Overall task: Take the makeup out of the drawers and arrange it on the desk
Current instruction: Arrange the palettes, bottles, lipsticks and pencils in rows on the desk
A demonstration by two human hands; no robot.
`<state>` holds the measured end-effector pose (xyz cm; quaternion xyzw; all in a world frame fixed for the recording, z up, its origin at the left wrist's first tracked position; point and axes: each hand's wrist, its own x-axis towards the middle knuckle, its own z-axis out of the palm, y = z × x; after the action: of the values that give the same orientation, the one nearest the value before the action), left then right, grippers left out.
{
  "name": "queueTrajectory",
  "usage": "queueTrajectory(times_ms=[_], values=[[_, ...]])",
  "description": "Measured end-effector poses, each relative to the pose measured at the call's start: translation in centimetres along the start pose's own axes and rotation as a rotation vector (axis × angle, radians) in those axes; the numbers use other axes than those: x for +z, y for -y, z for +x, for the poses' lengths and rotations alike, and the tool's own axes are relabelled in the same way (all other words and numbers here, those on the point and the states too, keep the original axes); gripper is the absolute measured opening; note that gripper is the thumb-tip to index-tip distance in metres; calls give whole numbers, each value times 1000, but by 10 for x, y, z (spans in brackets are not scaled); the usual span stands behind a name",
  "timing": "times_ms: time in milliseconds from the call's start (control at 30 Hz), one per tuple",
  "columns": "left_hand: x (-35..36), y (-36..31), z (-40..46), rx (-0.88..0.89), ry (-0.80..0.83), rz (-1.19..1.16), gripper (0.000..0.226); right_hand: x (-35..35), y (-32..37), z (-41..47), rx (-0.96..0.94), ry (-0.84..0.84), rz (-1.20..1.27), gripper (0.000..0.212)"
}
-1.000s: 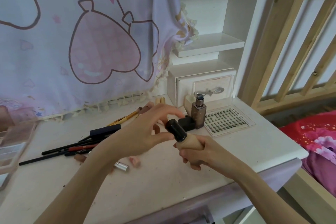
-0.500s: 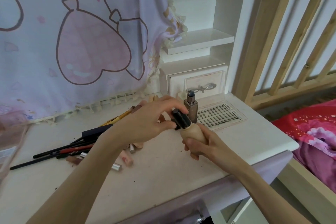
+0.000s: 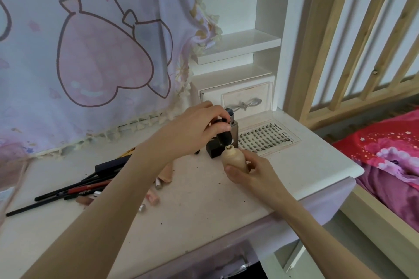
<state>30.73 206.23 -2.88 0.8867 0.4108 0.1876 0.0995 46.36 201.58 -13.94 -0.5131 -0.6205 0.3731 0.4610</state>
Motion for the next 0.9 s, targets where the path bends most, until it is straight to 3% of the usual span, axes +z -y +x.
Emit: queueTrajectory(times_ms=[267, 400, 500, 667, 900], values=[[8, 0, 10, 19, -2, 24, 27, -4, -4, 8, -6, -106, -107, 14], [13, 0, 15, 37, -20, 36, 26, -2, -8, 11, -38, -168, -176, 26], [15, 1, 17, 45, -42, 35, 26, 0, -11, 15, -30, -232, -204, 13], [19, 4, 22, 62, -33, 97, 27, 0, -12, 20, -25, -296, -225, 29], [24, 4, 26, 61, -43, 88, 27, 0, -16, 20, -29, -338, -276, 33]])
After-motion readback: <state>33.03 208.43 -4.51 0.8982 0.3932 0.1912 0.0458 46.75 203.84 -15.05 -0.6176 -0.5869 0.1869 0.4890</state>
